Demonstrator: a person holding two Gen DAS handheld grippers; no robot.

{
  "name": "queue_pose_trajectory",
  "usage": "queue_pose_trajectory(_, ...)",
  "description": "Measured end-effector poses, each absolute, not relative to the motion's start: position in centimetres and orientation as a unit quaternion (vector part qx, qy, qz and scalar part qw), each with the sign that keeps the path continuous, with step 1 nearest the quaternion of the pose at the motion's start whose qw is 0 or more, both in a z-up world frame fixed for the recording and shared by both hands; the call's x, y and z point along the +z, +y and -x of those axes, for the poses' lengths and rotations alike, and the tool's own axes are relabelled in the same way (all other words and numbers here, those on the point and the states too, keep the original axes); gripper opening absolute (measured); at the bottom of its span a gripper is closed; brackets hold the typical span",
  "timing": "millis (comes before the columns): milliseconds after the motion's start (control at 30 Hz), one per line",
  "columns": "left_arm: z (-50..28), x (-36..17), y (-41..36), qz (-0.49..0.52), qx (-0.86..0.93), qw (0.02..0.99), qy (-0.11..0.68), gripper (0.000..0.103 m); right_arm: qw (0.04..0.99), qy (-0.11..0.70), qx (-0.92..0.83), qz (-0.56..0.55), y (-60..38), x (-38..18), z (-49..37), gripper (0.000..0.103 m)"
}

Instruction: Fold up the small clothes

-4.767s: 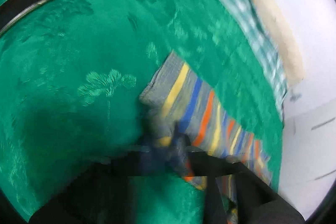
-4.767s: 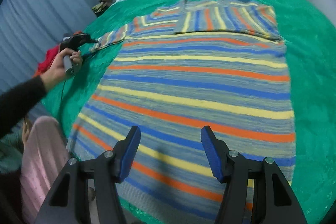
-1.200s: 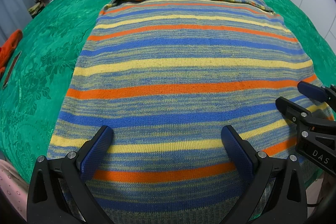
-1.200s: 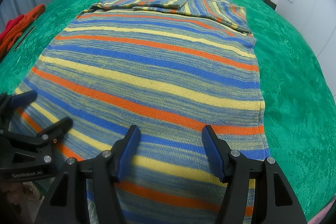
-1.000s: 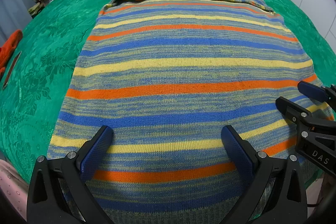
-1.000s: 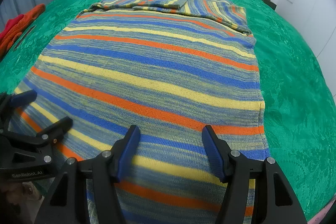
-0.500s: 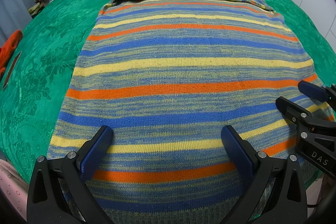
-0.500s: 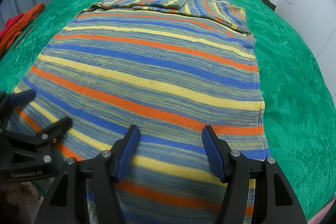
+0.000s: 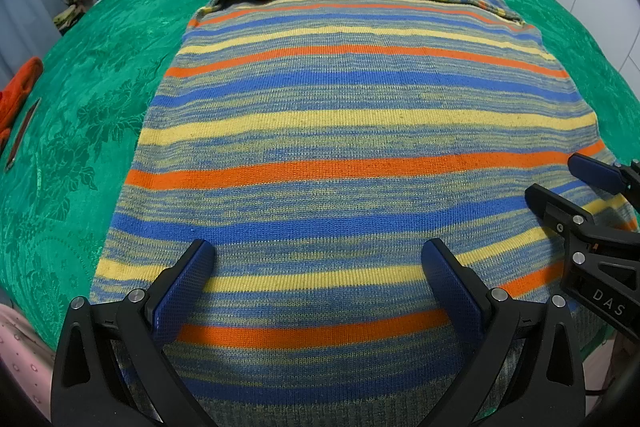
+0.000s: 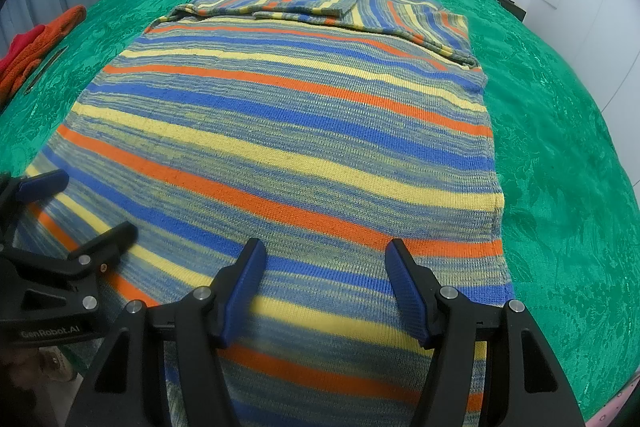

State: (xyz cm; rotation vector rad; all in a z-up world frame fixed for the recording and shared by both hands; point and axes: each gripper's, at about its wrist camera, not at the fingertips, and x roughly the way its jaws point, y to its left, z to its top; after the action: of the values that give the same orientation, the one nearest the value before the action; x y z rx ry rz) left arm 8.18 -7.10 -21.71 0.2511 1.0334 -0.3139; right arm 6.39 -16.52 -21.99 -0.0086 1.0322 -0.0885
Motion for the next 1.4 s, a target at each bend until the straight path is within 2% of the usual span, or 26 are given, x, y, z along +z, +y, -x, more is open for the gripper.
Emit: queue_pose_trajectory(1400, -8.14, -21.70, -7.16, -0.120, -0.148, 0.850, 0.492, 0.102, 0.871, 0.488, -0.047, 0.015, -16.44, -21.95, -6.28, 0.064)
